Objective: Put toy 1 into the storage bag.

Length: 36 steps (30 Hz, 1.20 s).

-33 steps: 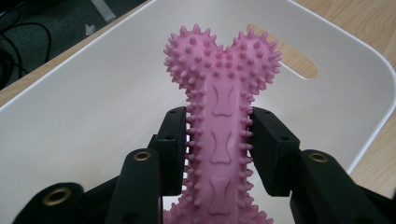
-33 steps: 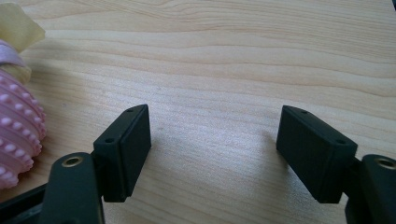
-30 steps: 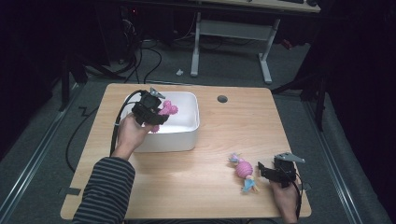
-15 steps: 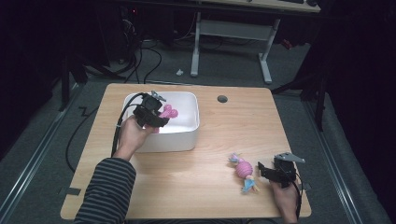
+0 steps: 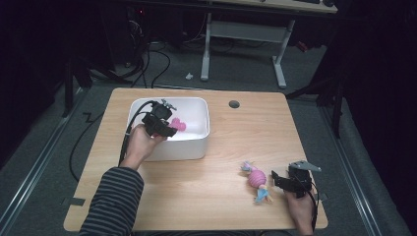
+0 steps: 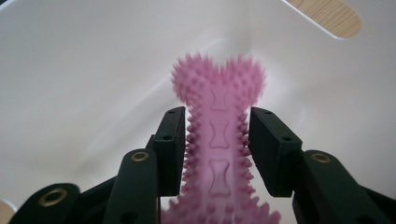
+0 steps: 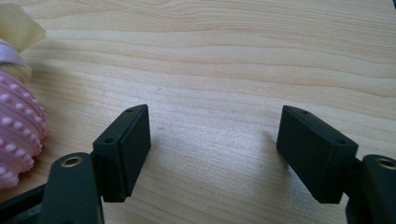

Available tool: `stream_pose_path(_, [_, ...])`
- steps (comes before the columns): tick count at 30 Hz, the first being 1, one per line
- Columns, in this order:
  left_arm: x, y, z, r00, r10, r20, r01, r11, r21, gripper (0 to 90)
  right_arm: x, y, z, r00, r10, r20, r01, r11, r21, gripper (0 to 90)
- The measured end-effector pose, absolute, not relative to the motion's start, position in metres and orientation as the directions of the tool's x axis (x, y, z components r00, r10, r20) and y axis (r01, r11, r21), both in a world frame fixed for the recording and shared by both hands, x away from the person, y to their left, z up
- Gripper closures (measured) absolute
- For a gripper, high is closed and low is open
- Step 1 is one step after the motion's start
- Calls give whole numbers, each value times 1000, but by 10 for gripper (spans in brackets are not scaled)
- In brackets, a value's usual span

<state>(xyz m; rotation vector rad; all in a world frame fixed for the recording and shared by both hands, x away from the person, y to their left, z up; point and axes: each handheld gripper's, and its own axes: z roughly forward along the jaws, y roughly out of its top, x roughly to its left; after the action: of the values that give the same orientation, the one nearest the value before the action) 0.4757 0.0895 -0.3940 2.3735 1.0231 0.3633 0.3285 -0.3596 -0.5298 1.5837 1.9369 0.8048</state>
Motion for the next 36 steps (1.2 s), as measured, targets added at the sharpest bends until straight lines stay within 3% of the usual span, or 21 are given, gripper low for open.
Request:
stream_pose_path(14, [459,99,-369,659,752,22,555,-506,660,426,328,-360,-530,-192,981,-17,681,146,718,261])
stream_pose_path(36, [414,120,-345,646,763,19,489,-433,757,404,328,-360,-530,-192,981,-17,681,146,718,261])
